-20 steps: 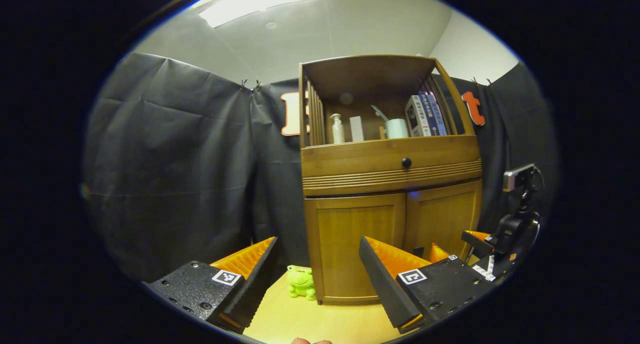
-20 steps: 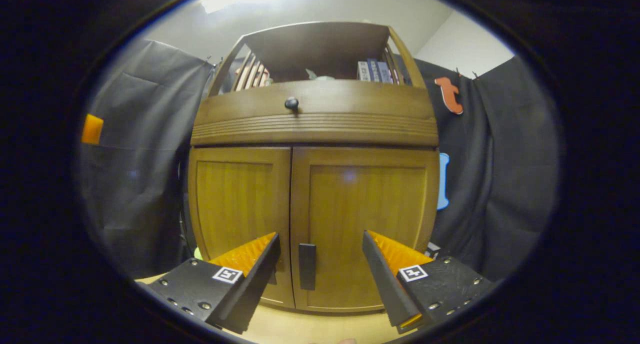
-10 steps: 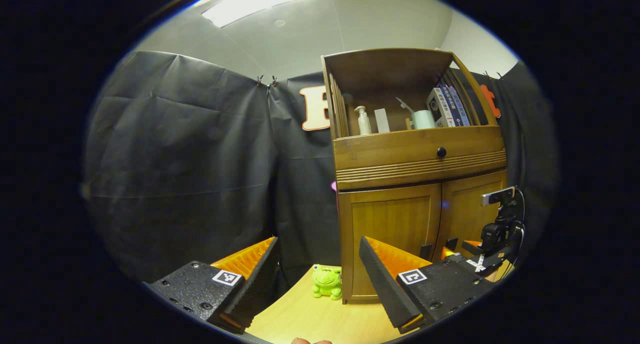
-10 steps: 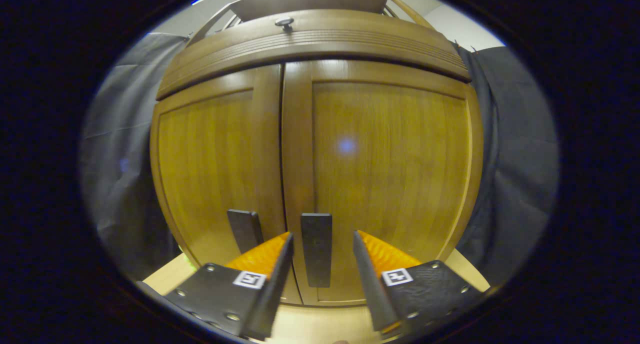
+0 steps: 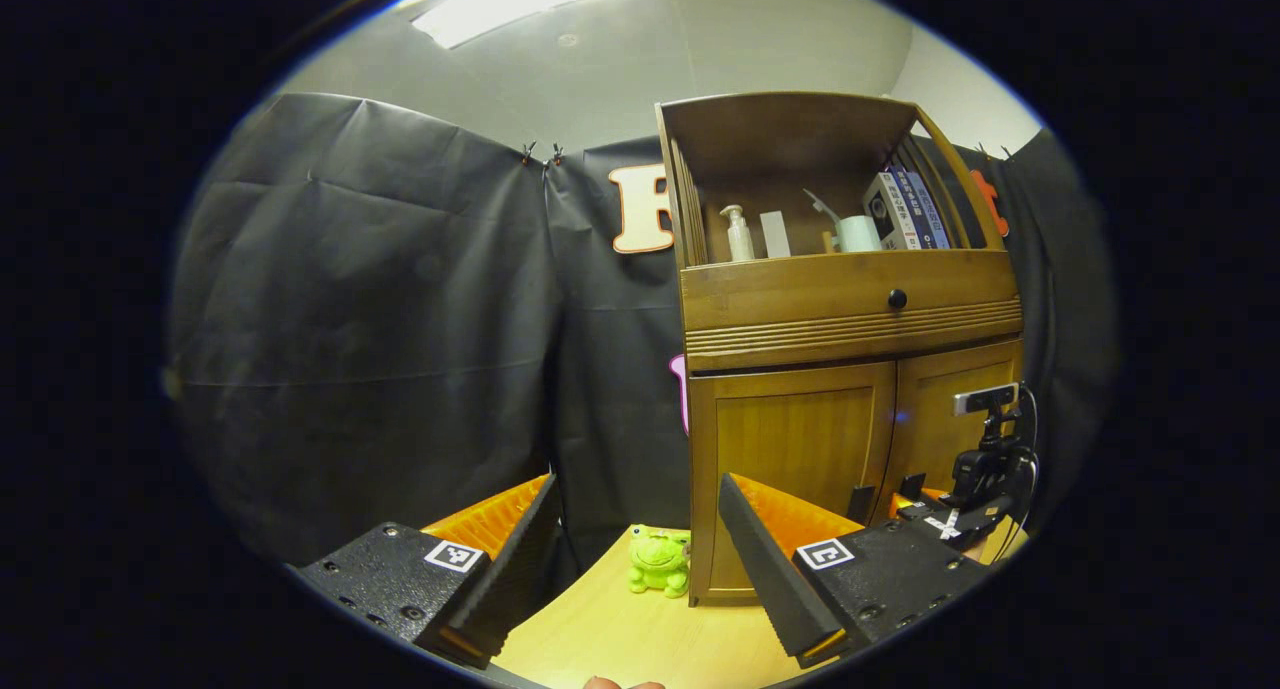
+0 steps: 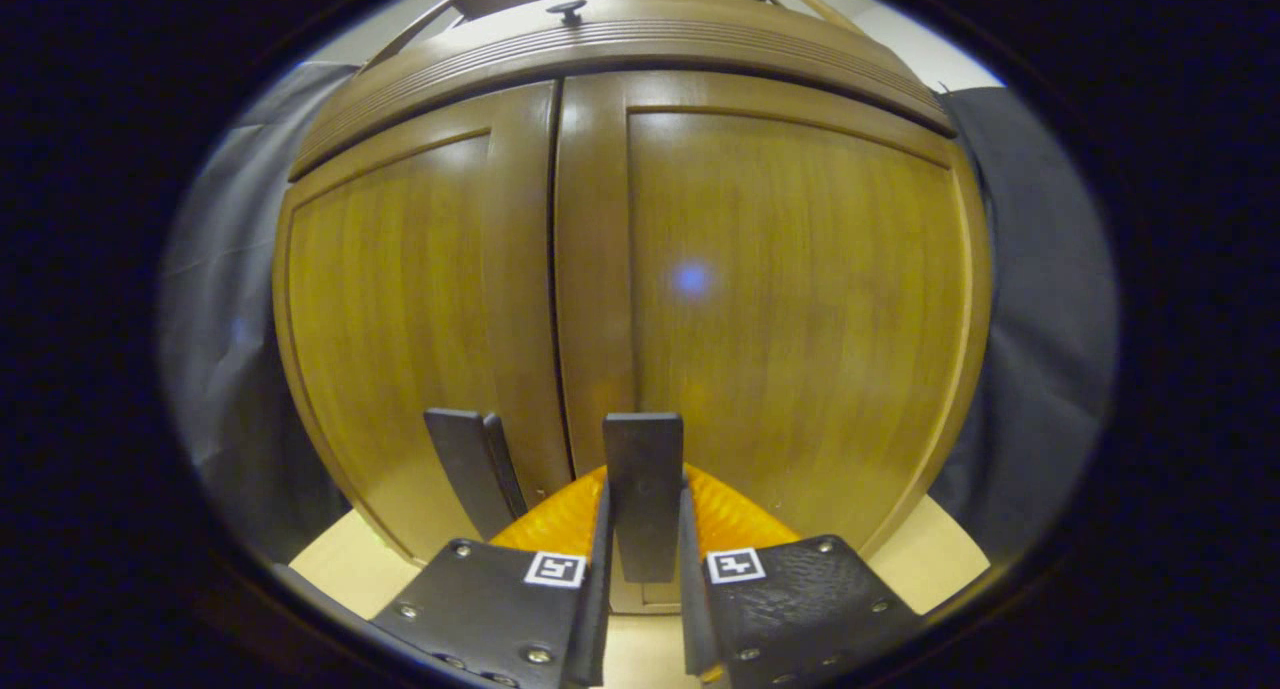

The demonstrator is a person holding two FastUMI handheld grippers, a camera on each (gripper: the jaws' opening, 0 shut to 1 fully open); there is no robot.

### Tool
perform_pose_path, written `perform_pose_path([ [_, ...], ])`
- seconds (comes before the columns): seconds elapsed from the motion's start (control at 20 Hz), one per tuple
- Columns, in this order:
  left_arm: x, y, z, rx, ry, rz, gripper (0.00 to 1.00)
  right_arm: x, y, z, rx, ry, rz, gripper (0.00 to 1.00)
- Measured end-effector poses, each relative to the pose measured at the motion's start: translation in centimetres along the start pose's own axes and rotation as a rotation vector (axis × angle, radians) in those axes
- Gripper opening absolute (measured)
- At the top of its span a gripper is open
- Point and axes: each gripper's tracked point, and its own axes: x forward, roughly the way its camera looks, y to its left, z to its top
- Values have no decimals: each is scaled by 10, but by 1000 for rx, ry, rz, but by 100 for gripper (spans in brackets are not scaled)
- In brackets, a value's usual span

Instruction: Open the right door of the double-door shoe cabinet with the right hand, and open the left door with the left hand.

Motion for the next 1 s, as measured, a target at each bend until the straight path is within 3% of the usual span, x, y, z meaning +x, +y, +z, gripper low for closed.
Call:
perform_pose_path([
  [0.05, 0, -1, 1, -3, -1, -2, 98, 0, 1, -2, 10, 8, 4, 34],
  [0.15, -1, -3, -1, -10, 4, -6, 97, -1, 2, -3, 24, 14, 6, 30],
  [0.2, -1, -4, -2, -14, 6, -8, 97, -2, 1, -2, 13, 12, 3, 23],
  [0.5, -3, -12, -1, -35, 5, -23, 97, -20, -5, 12, 14, 6, 44, 22],
  [1.0, -7, -74, -1, -64, 20, -146, 98, -48, -13, 33, -13, 7, 136, 22],
])
